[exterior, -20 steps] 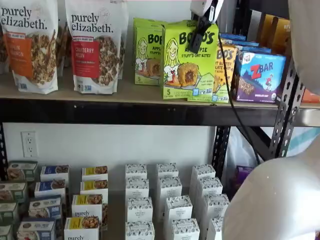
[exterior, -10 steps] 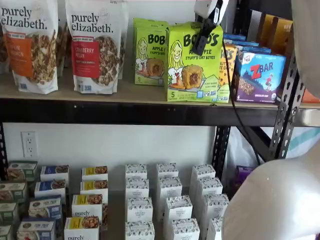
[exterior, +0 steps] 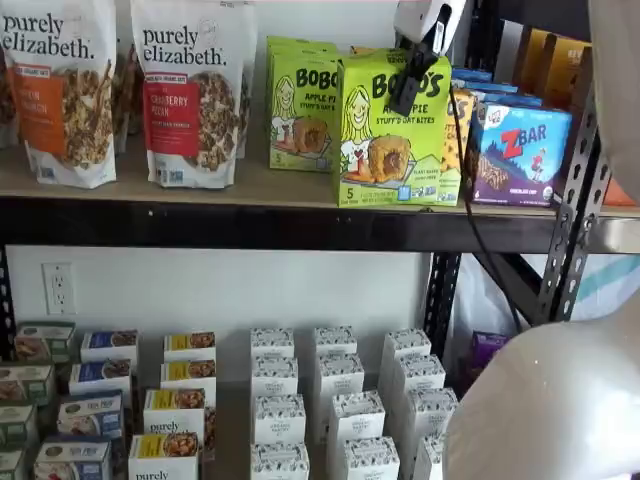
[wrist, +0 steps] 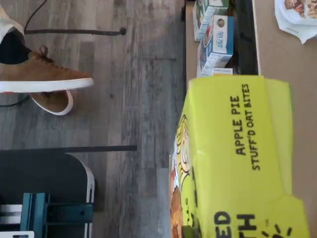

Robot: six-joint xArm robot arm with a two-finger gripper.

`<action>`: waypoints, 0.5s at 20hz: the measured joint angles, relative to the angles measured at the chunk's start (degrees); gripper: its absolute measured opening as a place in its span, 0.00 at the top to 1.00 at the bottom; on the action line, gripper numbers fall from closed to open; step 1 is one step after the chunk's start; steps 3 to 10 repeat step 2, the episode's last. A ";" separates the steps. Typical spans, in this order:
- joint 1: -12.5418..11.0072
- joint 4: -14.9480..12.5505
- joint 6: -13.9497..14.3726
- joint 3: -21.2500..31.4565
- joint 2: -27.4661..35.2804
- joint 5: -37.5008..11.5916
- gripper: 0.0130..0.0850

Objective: Pick the green box on the top shelf, the fourth from the left

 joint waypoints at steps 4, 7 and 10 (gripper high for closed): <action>-0.28 0.04 -0.27 0.36 -0.32 -0.11 0.78; -0.28 0.04 -0.27 0.36 -0.32 -0.11 0.78; -0.28 0.04 -0.27 0.36 -0.32 -0.11 0.78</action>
